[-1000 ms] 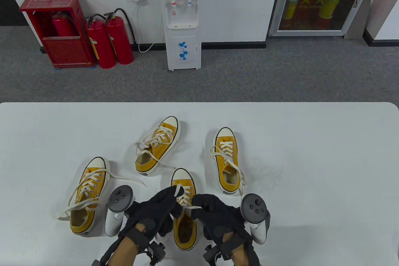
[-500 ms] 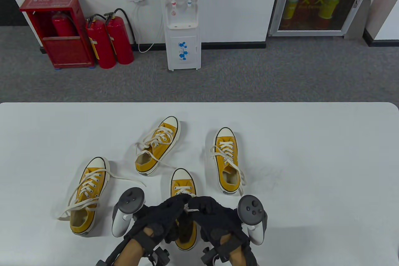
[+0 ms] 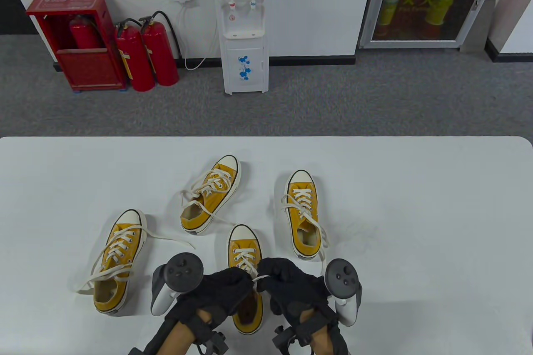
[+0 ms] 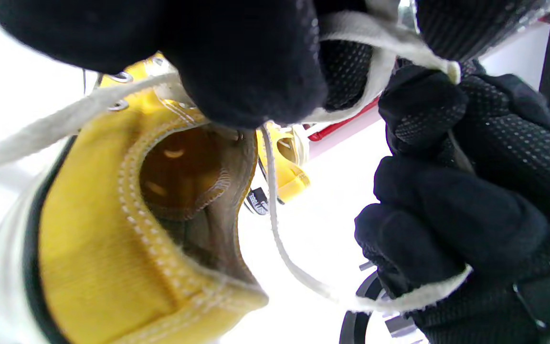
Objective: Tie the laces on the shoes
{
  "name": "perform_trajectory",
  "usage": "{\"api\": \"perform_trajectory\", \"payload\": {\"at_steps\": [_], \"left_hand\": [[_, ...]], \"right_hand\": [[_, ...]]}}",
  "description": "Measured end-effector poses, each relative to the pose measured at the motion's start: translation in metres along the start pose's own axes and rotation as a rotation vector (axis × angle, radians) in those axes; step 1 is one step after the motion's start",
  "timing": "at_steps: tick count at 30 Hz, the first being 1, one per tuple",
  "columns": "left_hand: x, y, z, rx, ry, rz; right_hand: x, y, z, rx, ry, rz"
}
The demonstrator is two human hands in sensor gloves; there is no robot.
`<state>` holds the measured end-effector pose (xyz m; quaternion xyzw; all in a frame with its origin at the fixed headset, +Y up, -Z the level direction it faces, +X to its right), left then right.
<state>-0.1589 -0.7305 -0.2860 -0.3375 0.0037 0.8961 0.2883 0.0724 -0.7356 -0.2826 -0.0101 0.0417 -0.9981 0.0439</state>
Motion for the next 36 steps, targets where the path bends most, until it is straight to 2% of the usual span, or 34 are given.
{"api": "perform_trajectory", "payload": {"at_steps": [6, 10, 20, 23, 25, 30, 34, 36], "left_hand": [[0.0, -0.005, 0.0, -0.039, 0.001, 0.002], [0.0, -0.004, 0.0, -0.078, 0.018, 0.132], [0.008, 0.011, 0.004, -0.089, -0.042, 0.363], [0.011, 0.014, 0.007, -0.068, -0.088, 0.367], [0.011, 0.015, 0.007, -0.058, -0.105, 0.363], [0.01, 0.014, 0.006, -0.056, -0.093, 0.349], [0.007, 0.009, 0.006, -0.059, -0.094, 0.286], [0.006, 0.006, 0.005, -0.062, -0.083, 0.264]], "right_hand": [[-0.005, 0.0, -0.002, -0.021, 0.027, 0.029], [-0.007, 0.001, -0.003, -0.061, 0.044, 0.095], [-0.007, -0.009, 0.001, -0.158, 0.106, 0.302], [-0.002, -0.015, 0.006, -0.214, 0.109, 0.294], [0.004, -0.019, 0.008, -0.255, 0.073, 0.3], [0.018, -0.021, 0.014, -0.306, 0.022, 0.395], [0.022, -0.02, 0.017, -0.327, 0.037, 0.419], [0.02, -0.023, 0.017, -0.336, 0.079, 0.412]]}}
Point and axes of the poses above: the tracker on the back of each hand, its own y axis roughly to the little-finger side, its own z axis roughly from the fingertips to the wrist, x = y × z, the point moved 2 cm from there along -z, roughly from the wrist to the fingertips, and after that the axes turned 12 degrees about y, right-handed, at the moved point
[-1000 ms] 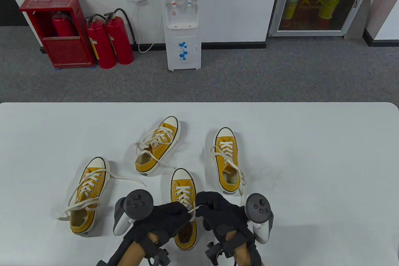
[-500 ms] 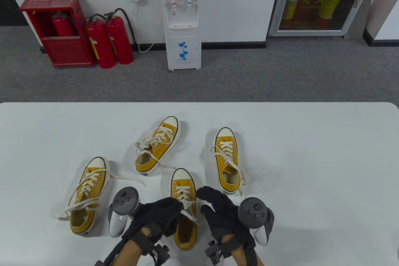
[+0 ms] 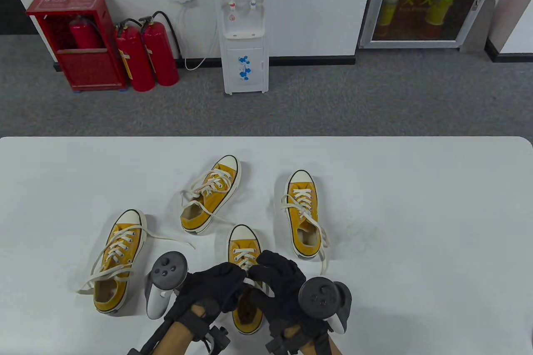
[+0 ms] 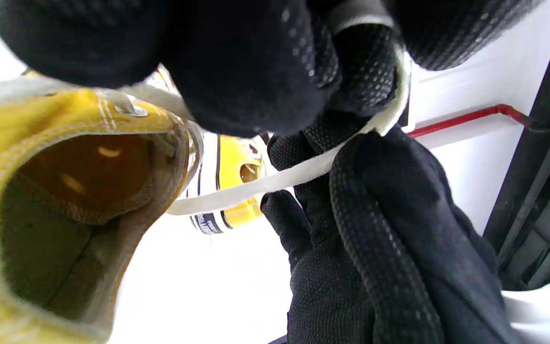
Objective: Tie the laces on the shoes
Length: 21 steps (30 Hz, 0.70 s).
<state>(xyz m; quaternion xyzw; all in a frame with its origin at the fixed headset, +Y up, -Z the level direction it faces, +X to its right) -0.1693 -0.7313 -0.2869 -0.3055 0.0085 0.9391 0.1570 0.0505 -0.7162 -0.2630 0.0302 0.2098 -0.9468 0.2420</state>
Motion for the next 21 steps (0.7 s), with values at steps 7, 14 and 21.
{"api": "perform_trajectory", "payload": {"at_steps": [7, 14, 21], "left_hand": [[0.01, -0.009, 0.008, -0.006, -0.112, -0.096], [0.027, -0.029, 0.02, 0.019, -0.167, -0.364], [0.047, -0.033, 0.036, 0.069, -0.179, -0.488]], "right_hand": [[-0.018, 0.004, -0.003, 0.066, 0.121, -0.05], [-0.047, 0.012, -0.01, 0.163, 0.244, -0.149], [-0.084, 0.015, -0.017, 0.224, 0.355, -0.162]]}}
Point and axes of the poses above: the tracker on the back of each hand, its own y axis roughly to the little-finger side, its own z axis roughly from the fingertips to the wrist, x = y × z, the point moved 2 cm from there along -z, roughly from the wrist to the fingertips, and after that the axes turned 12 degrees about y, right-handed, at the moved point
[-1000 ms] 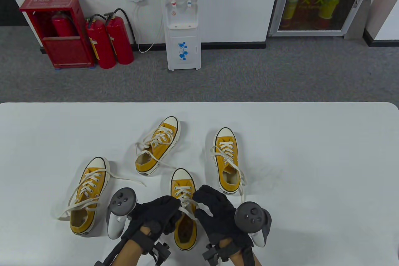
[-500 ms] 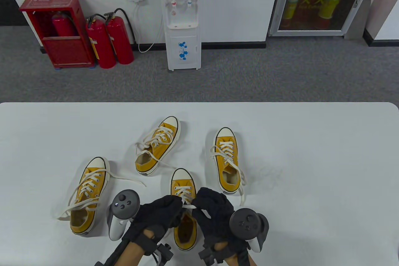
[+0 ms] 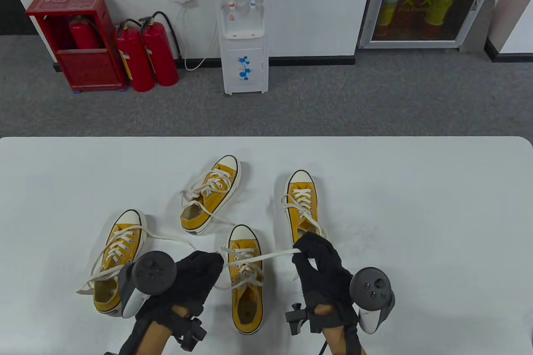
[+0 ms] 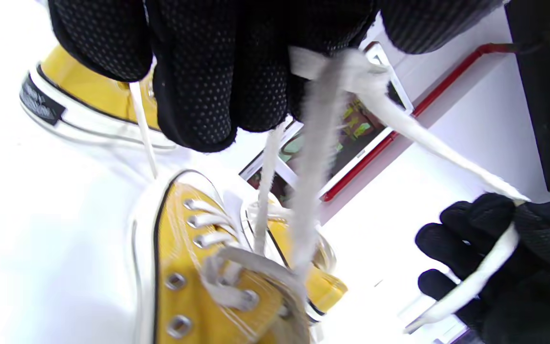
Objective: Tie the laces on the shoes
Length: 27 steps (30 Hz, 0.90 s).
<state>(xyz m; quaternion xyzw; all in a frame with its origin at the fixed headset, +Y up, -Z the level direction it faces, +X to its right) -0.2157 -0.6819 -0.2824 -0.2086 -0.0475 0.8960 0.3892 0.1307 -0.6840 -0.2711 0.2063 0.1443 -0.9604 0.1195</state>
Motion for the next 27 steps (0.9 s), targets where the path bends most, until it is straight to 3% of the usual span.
{"api": "perform_trajectory", "payload": {"at_steps": [14, 27], "left_hand": [[0.037, 0.036, 0.025, 0.145, -0.094, -0.256], [0.067, 0.093, 0.059, 0.261, -0.32, -0.093]], "right_hand": [[-0.056, 0.014, -0.018, 0.025, 0.077, 0.152], [-0.084, 0.057, -0.021, 0.129, 0.145, 0.142]]}}
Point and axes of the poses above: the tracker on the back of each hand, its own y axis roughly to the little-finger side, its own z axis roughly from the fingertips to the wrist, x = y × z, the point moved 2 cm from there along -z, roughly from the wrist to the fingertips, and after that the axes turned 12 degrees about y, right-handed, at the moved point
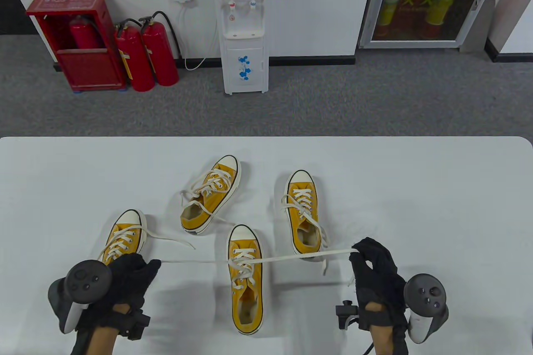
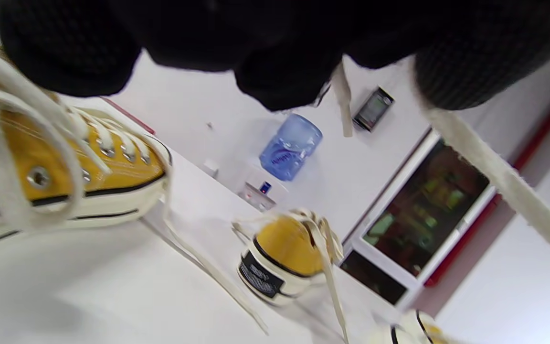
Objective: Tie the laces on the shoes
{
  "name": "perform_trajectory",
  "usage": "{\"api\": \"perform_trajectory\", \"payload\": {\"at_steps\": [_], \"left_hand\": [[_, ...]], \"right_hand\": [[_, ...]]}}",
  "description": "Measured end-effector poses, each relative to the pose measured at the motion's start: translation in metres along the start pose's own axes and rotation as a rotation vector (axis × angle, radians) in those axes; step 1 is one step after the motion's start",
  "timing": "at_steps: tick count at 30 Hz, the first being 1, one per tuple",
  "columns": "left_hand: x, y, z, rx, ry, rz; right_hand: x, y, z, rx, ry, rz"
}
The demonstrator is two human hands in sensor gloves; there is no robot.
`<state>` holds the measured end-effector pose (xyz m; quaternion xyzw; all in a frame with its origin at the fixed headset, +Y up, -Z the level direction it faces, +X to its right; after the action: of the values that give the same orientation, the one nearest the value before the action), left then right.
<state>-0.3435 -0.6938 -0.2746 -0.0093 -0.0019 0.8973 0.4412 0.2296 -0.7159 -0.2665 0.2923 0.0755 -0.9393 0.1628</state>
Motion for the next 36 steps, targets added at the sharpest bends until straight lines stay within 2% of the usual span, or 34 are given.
{"api": "perform_trajectory", "payload": {"at_steps": [7, 12, 24, 36], "left_hand": [[0.014, 0.024, 0.005, 0.098, -0.07, 0.044], [0.02, 0.036, 0.008, 0.158, -0.075, 0.043], [0.027, 0.061, 0.013, 0.33, -0.07, -0.015], [0.028, 0.069, 0.014, 0.416, -0.046, -0.106]], "right_hand": [[-0.015, 0.016, -0.006, 0.058, 0.096, 0.064], [-0.026, 0.029, -0.011, 0.114, 0.134, 0.117], [-0.037, 0.046, -0.017, 0.202, 0.166, 0.323], [-0.044, 0.056, -0.021, 0.253, 0.171, 0.502]]}}
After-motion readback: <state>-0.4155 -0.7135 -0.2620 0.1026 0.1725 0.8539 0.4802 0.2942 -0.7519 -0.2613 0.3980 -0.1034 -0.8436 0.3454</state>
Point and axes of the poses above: the tracker on the back of each hand, its own y axis roughly to the little-finger side, its own z axis roughly from the fingertips to the wrist, x = y × z, the point moved 2 cm from there along -z, roughly from the wrist to the fingertips, and after that the axes turned 12 degrees about y, right-handed, at the moved point
